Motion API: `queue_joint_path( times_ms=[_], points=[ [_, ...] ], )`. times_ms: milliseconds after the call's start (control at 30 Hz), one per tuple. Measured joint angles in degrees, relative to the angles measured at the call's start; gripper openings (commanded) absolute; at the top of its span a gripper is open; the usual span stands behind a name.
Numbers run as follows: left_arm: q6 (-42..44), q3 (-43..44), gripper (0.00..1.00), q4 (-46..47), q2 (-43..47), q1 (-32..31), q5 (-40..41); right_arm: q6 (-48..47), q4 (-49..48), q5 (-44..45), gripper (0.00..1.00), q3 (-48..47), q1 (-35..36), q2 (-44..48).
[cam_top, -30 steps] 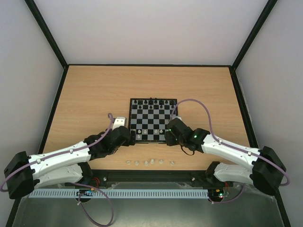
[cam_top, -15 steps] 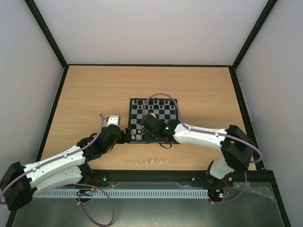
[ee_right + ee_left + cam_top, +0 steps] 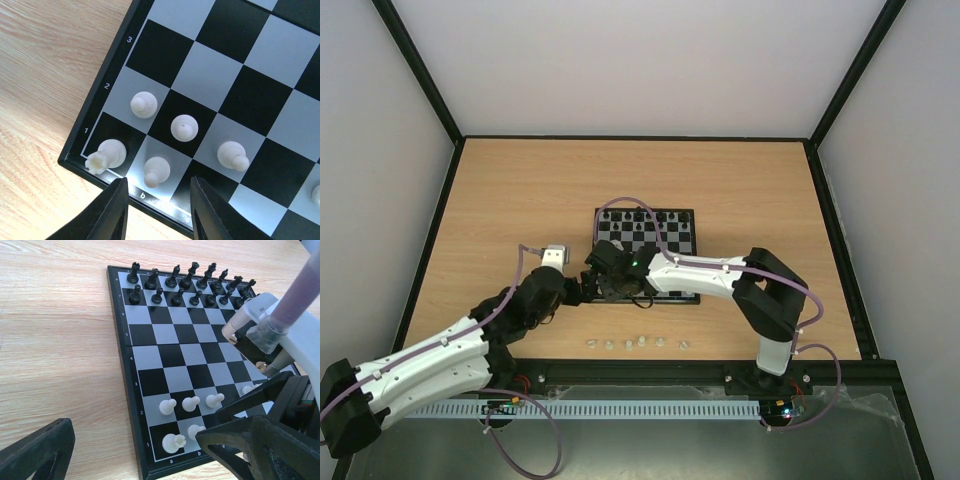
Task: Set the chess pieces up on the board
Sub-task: Pick up the chess piece from the chessboard.
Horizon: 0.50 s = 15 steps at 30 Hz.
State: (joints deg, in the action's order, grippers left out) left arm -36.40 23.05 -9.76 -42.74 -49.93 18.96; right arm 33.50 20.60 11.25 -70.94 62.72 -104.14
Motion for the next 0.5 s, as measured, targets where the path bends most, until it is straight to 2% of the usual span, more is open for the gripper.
queue_joint_path(
  times_ms=[100,500],
  points=[
    [0.0,-0.42,0.99,-0.02,0.48,0.09,-0.42,0.11,0.9,0.11,0.28,-0.7,0.0,-1.03],
    [0.02,-0.66,0.99,-0.35,1.51,0.15,-0.59,0.13,2.19,0.48,0.26,-2.64,0.0,-3.89]
  ],
)
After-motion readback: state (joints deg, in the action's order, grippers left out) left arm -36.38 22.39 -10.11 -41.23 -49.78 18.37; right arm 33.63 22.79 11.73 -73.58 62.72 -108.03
